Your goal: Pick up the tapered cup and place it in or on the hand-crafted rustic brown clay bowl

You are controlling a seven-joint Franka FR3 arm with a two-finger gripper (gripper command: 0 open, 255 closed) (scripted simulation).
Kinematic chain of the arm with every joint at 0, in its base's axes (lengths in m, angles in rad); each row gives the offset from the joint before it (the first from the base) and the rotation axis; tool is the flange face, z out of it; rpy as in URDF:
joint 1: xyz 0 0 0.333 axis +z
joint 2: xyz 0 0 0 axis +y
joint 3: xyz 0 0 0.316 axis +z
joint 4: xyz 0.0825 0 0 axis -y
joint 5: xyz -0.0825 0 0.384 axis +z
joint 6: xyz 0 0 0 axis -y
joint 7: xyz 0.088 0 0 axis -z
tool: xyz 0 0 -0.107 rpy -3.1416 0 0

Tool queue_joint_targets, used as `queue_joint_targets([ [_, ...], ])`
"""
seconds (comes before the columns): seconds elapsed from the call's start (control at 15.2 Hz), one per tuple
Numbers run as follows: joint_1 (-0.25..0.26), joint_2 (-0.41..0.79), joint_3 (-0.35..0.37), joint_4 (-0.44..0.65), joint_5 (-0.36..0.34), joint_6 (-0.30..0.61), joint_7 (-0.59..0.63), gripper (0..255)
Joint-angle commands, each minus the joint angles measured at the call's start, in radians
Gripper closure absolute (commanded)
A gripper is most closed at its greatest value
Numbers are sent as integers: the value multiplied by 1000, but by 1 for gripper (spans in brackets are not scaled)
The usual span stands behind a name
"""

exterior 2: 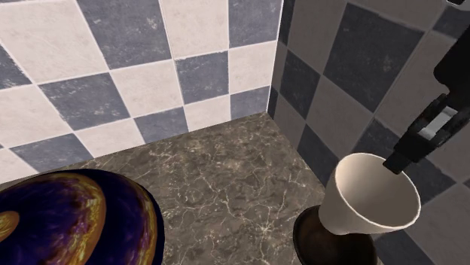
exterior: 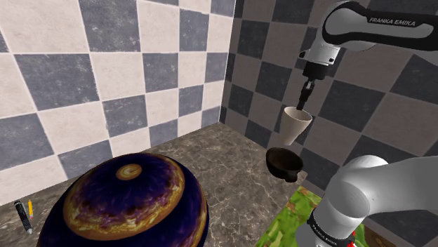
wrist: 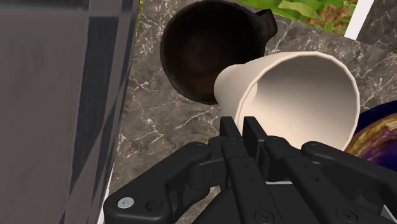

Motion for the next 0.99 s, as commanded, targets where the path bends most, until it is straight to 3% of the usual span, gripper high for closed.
queue_joint_targets([
  [0.0,-22,-68,-17,-20,-26,-49,-26,255],
  [0.92,-41,-111,-44,-232,-56,119,-35,255],
])
